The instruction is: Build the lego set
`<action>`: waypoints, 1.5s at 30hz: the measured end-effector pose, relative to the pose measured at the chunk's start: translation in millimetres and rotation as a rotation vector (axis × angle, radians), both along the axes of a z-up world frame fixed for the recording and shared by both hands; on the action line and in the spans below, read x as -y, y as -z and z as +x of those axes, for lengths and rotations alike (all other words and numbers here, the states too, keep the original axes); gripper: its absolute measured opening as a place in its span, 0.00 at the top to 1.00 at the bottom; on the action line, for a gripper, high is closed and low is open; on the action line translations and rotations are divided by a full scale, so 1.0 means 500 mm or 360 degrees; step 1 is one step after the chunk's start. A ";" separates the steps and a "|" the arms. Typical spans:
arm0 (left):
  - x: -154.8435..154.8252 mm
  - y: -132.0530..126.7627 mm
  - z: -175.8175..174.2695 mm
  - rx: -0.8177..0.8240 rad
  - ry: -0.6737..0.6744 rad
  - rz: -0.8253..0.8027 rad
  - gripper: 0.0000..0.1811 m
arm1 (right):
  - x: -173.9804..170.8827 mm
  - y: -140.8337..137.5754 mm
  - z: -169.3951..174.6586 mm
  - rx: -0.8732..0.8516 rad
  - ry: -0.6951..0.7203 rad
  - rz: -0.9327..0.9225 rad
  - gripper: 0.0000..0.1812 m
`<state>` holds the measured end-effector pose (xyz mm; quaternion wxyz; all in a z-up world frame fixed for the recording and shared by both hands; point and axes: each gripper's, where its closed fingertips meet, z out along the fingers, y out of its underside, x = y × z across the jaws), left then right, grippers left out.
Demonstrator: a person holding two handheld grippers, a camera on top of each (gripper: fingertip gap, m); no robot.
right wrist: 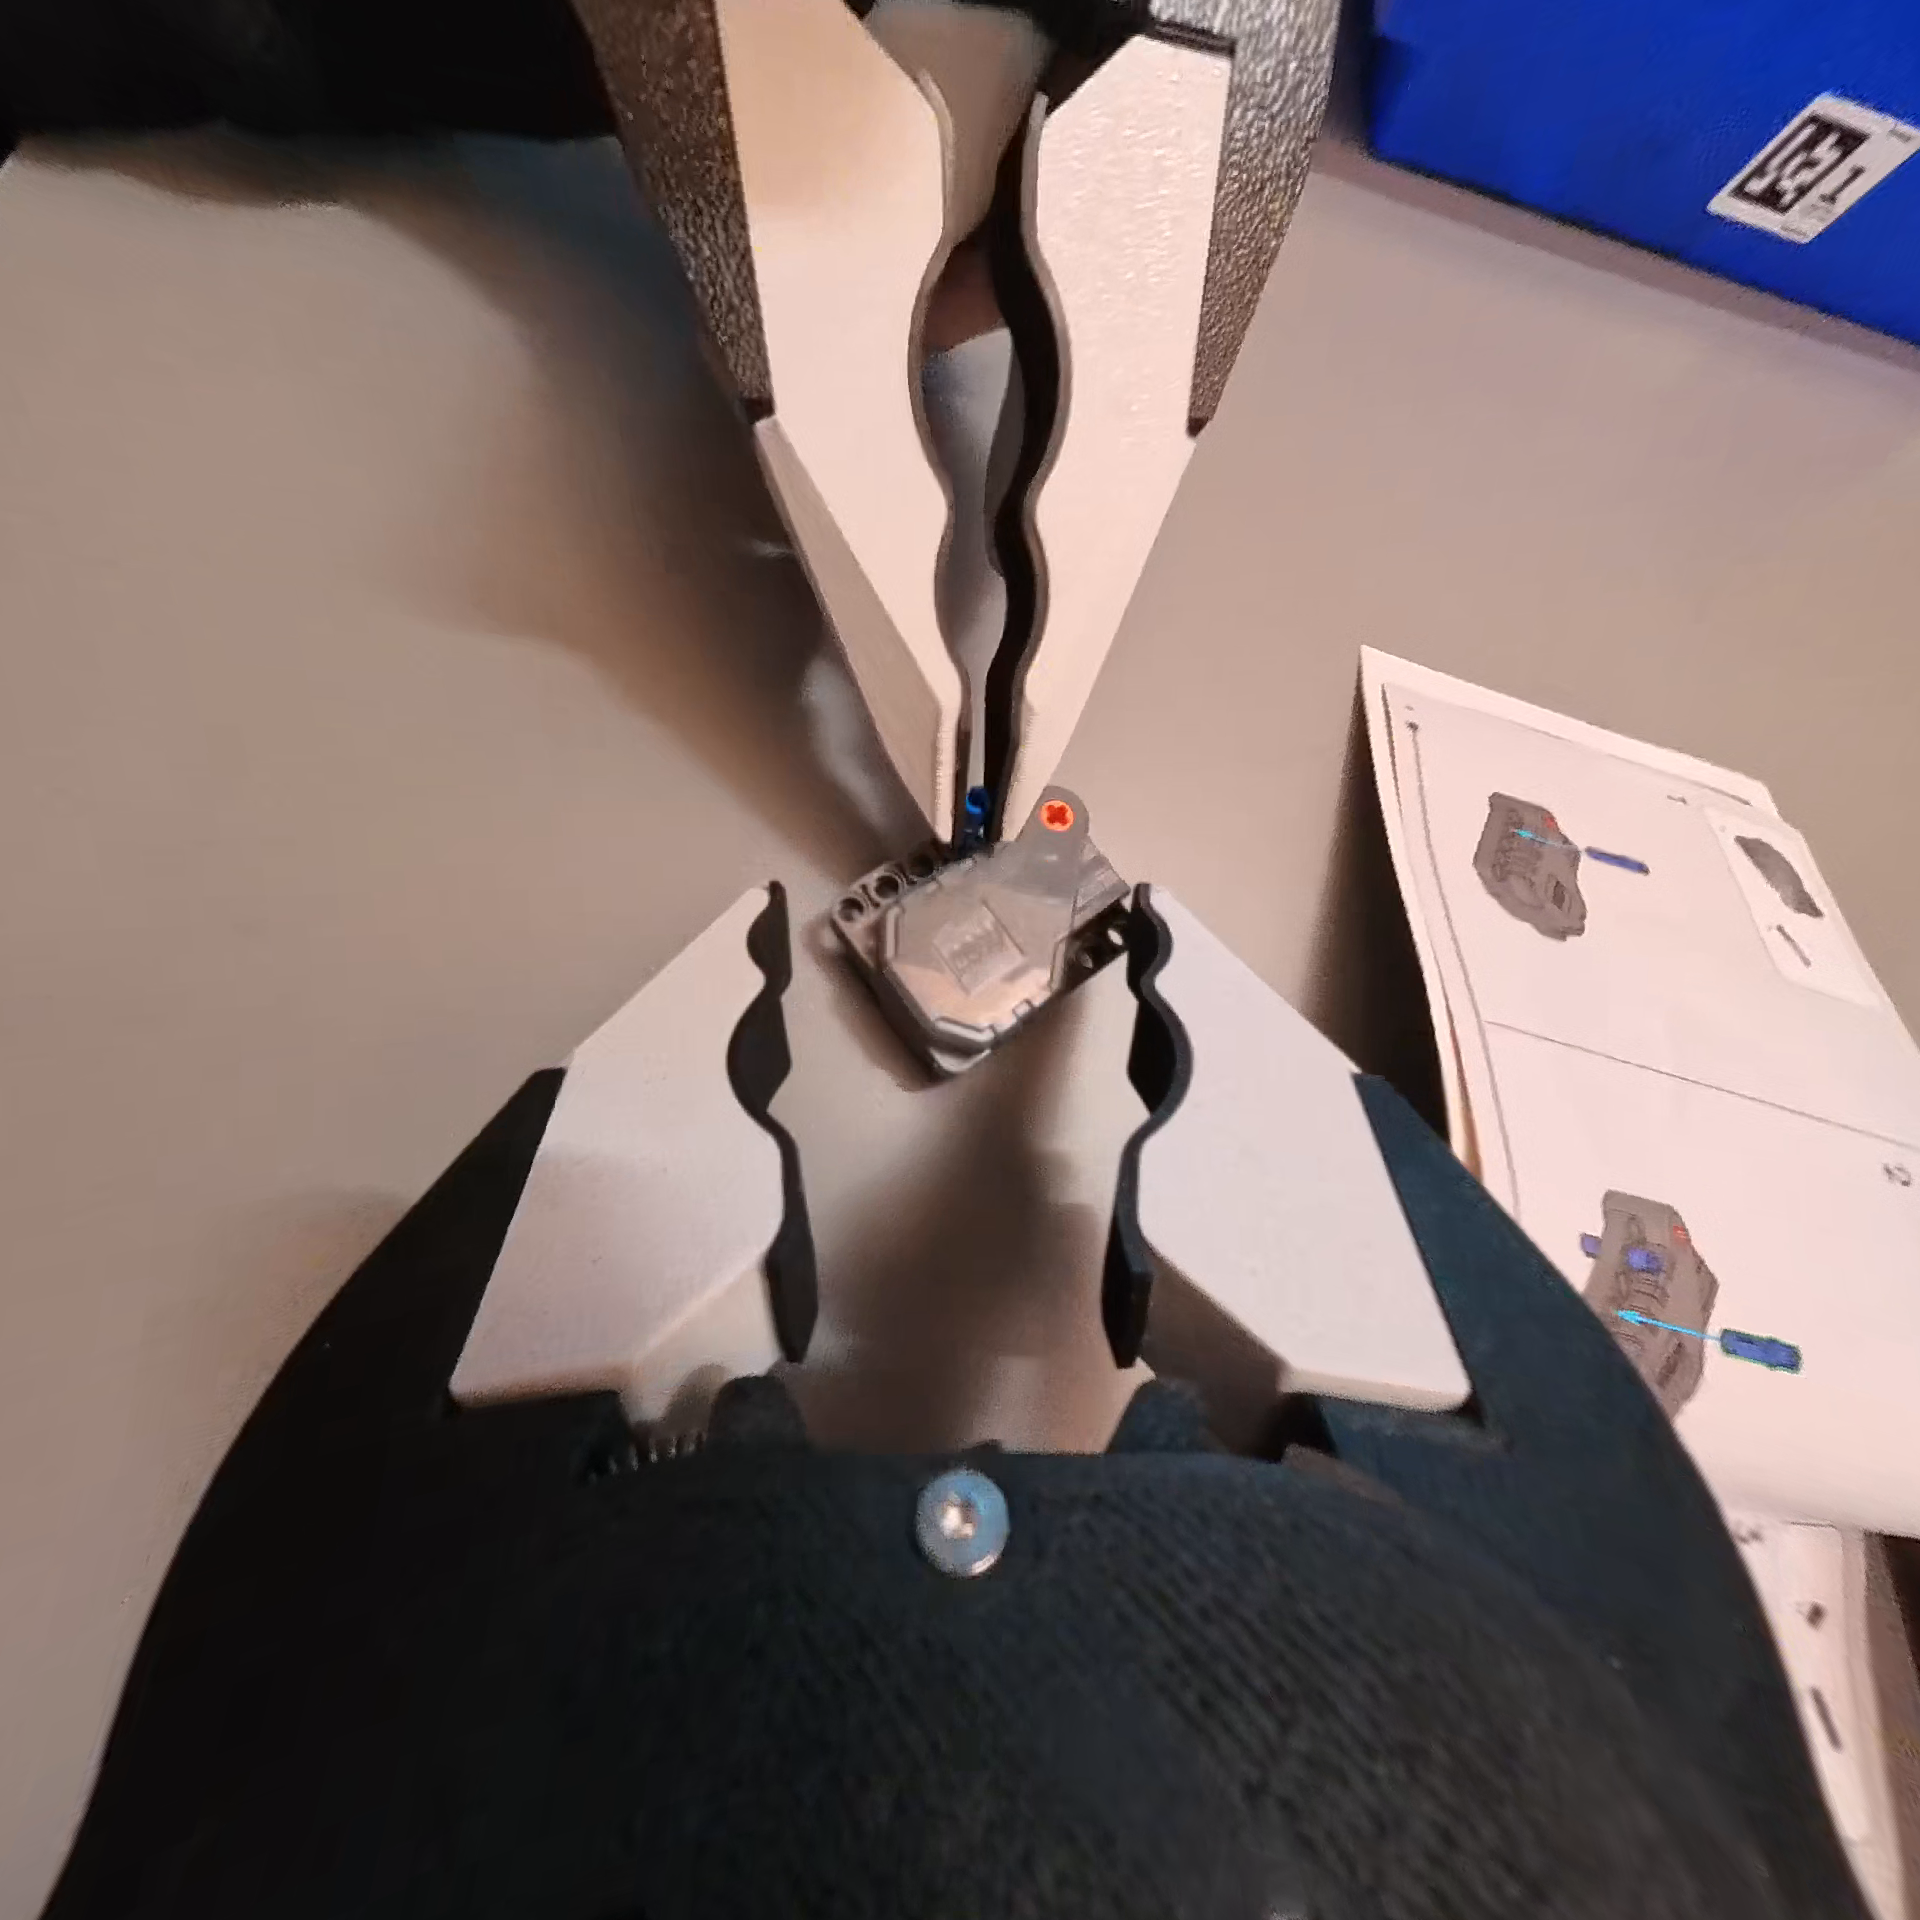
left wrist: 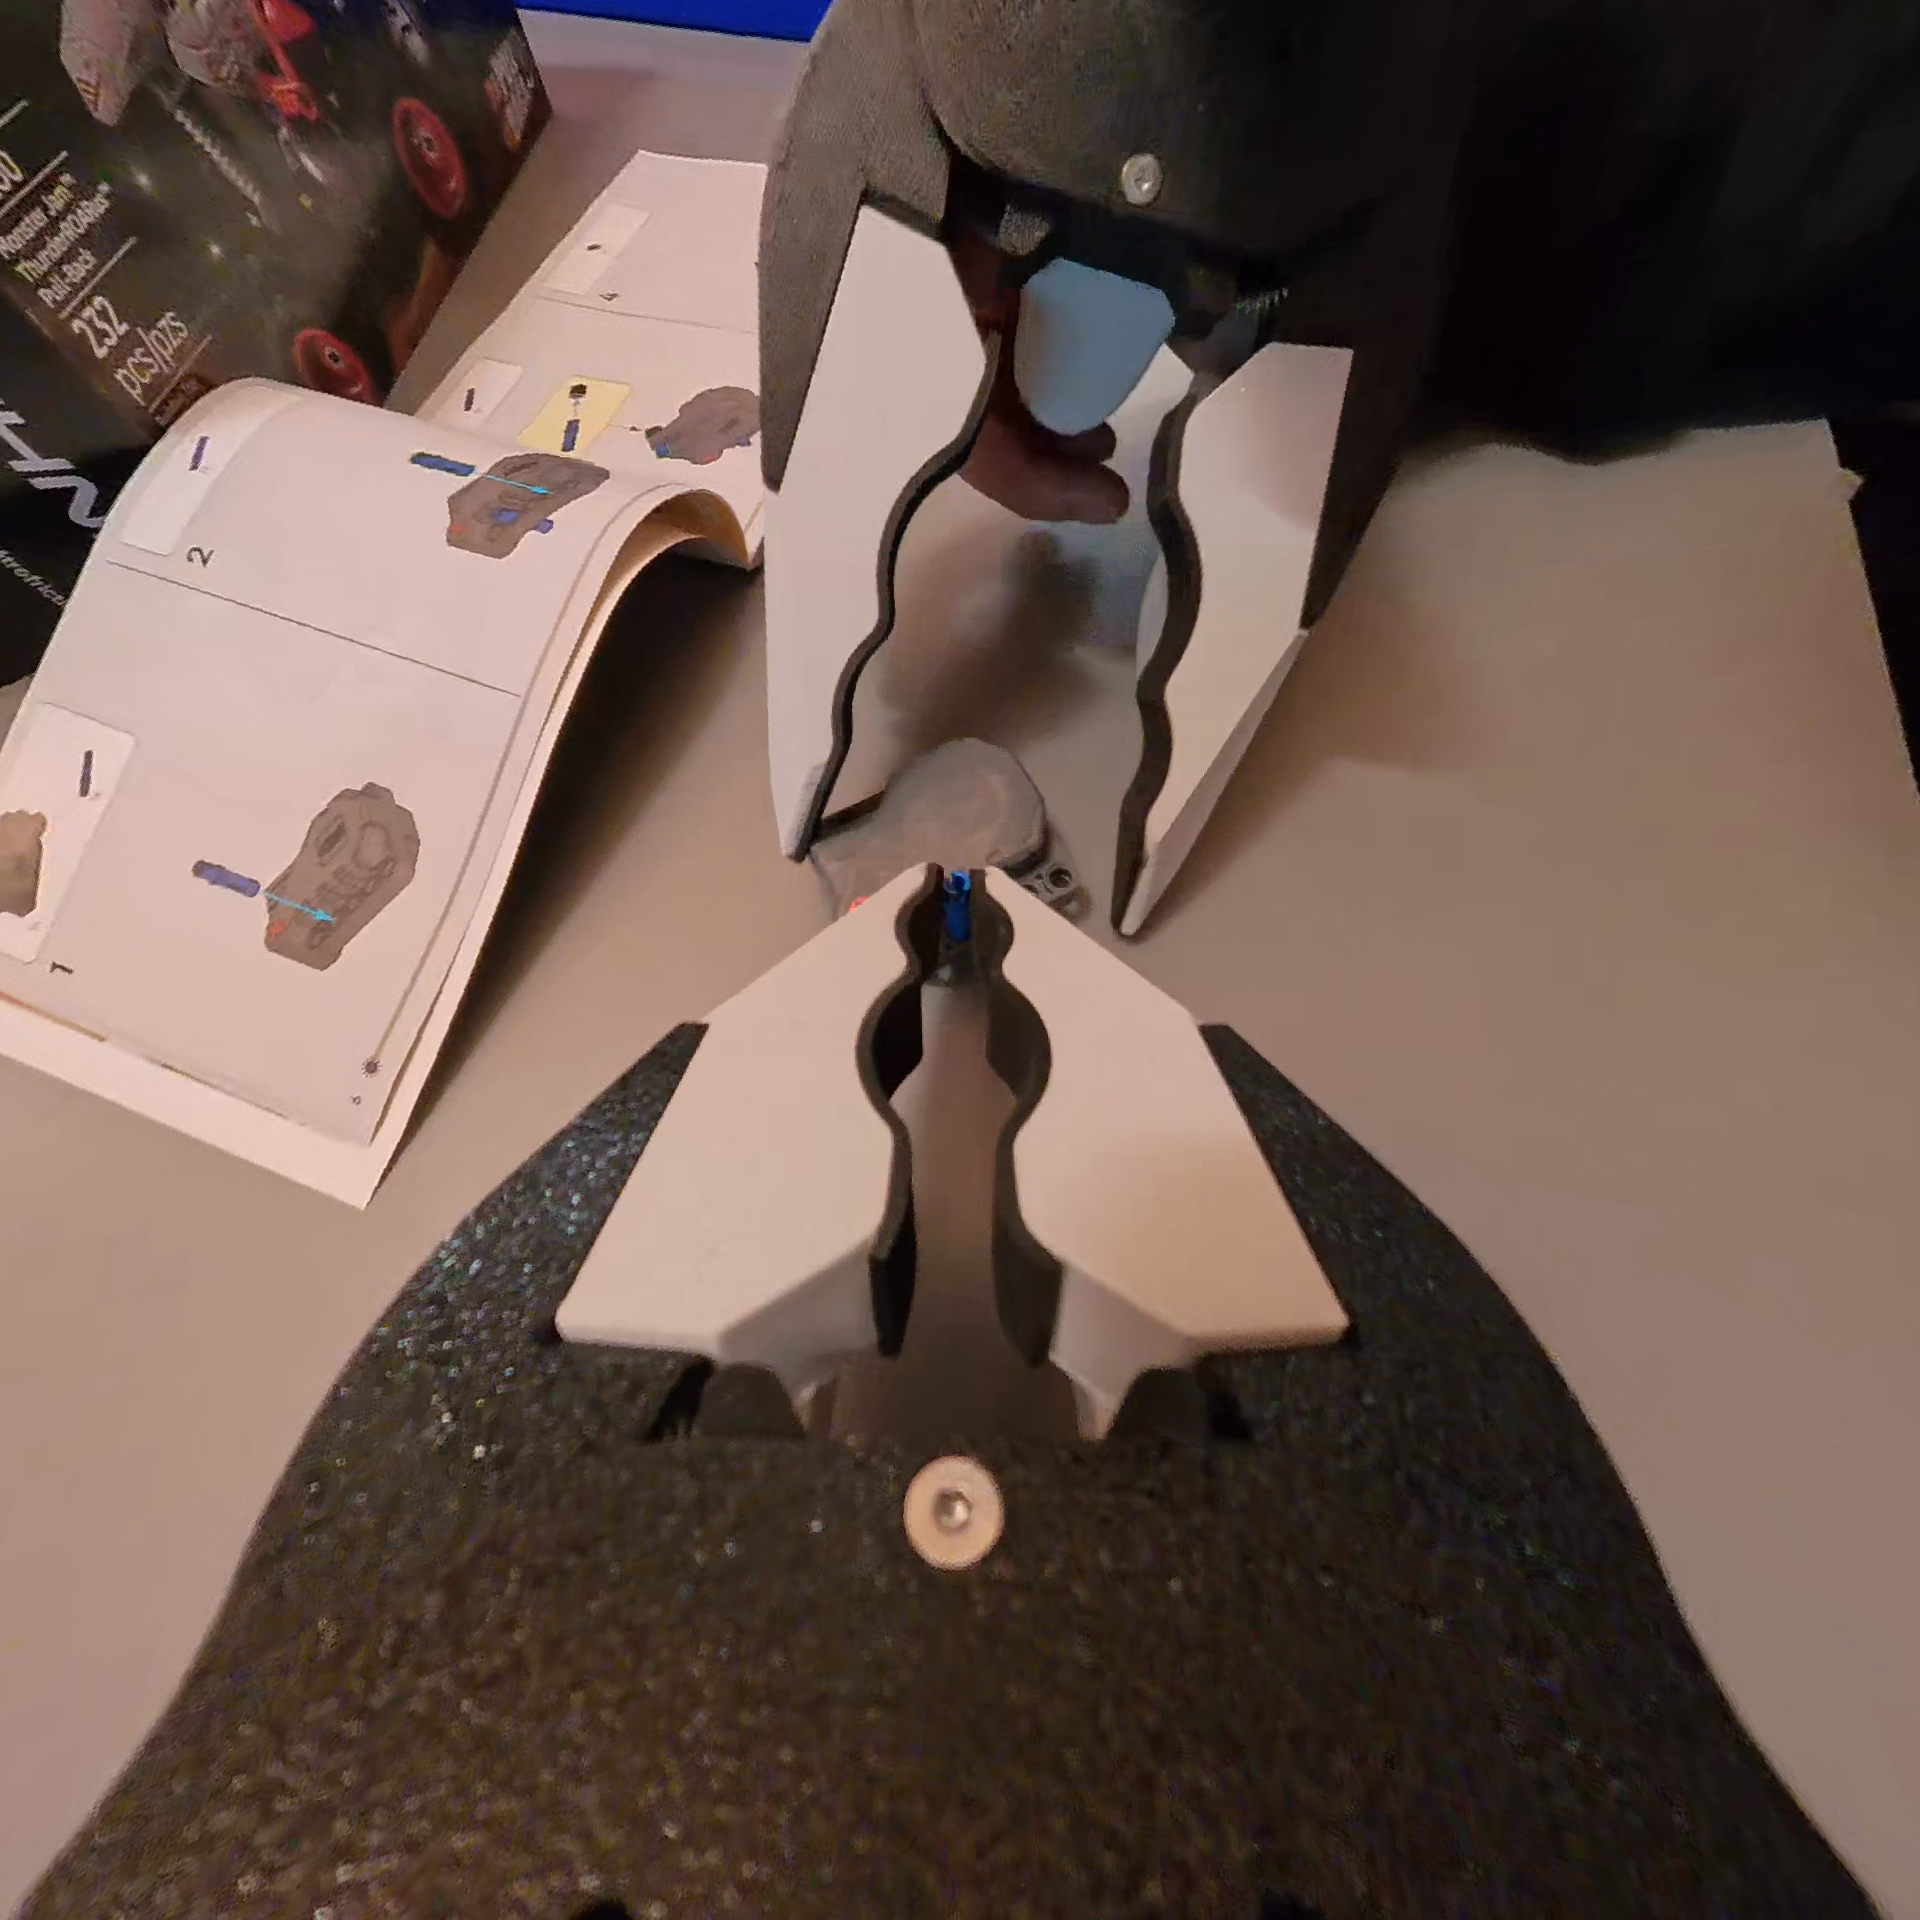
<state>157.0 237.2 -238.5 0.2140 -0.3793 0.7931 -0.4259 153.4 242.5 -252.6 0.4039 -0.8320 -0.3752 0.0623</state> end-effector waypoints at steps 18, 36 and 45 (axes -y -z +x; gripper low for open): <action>0.024 -0.001 -0.035 0.0010 0.0249 -0.0018 0.99 | 0.012 0.012 -0.037 -0.0158 -0.0162 -0.0030 0.68; 0.008 0.000 -0.025 -0.0033 -0.0077 0.0006 0.99 | 0.002 0.013 -0.030 -0.0141 -0.0010 -0.0011 0.68; -0.011 -0.001 -0.015 -0.0098 -0.0881 -0.0180 0.99 | -0.010 0.013 -0.023 -0.0142 0.0217 -0.0004 0.68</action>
